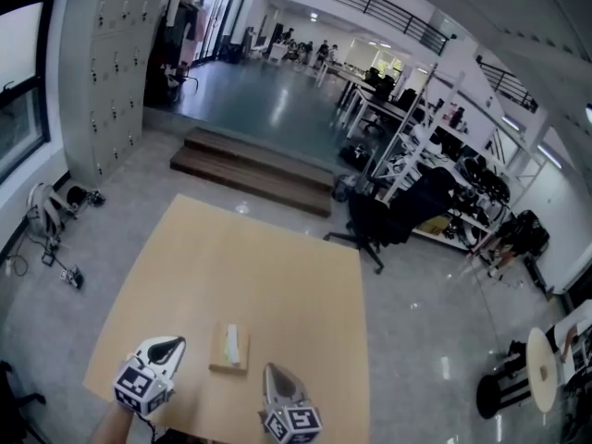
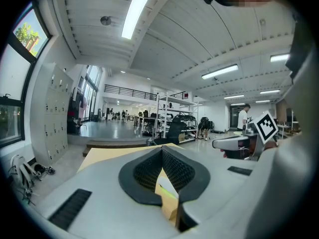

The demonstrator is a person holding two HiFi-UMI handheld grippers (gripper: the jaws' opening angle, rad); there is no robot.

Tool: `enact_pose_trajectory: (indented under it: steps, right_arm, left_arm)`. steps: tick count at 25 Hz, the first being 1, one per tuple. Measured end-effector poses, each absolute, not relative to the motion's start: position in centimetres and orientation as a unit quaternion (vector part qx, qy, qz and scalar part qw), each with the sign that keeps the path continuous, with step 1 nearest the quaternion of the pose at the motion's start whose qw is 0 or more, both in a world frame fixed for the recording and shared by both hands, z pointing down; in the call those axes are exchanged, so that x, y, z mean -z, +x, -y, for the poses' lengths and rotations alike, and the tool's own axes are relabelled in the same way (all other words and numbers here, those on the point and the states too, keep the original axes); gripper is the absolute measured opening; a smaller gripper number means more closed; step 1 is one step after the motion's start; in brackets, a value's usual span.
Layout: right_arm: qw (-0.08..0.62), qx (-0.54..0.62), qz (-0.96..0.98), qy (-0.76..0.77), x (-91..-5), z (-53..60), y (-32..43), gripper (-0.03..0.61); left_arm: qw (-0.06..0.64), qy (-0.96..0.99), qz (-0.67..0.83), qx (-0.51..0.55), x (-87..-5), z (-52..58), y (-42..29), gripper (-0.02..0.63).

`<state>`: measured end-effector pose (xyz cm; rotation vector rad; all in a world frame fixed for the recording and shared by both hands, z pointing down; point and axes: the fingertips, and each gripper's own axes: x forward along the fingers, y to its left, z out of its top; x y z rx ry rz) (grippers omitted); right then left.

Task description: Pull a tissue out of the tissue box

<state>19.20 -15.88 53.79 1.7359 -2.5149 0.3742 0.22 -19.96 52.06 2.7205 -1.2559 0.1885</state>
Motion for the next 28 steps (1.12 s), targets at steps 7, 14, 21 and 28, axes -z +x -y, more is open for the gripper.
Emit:
enact_pose_trajectory:
  steps: [7, 14, 21, 28]
  right_arm:
    - [0.044, -0.141, 0.812, 0.565, -55.6, 16.7, 18.0, 0.003]
    - [0.054, -0.169, 0.802, 0.571, -57.6, 16.8, 18.0, 0.003]
    - [0.067, -0.198, 0.798, 0.566, -61.0, 16.5, 17.2, 0.003]
    - [0.076, -0.221, 0.792, 0.565, -63.5, 16.4, 17.1, 0.003]
  left_arm:
    - [0.087, 0.901, 0.419, -0.07, -53.7, 20.8, -0.8, 0.008]
    - [0.112, 0.899, 0.414, -0.086, -55.7, 21.2, -0.6, 0.008]
    - [0.147, 0.893, 0.412, -0.105, -59.9, 20.9, -0.9, 0.008]
    - [0.17, 0.889, 0.409, -0.119, -62.4, 20.7, -0.6, 0.008]
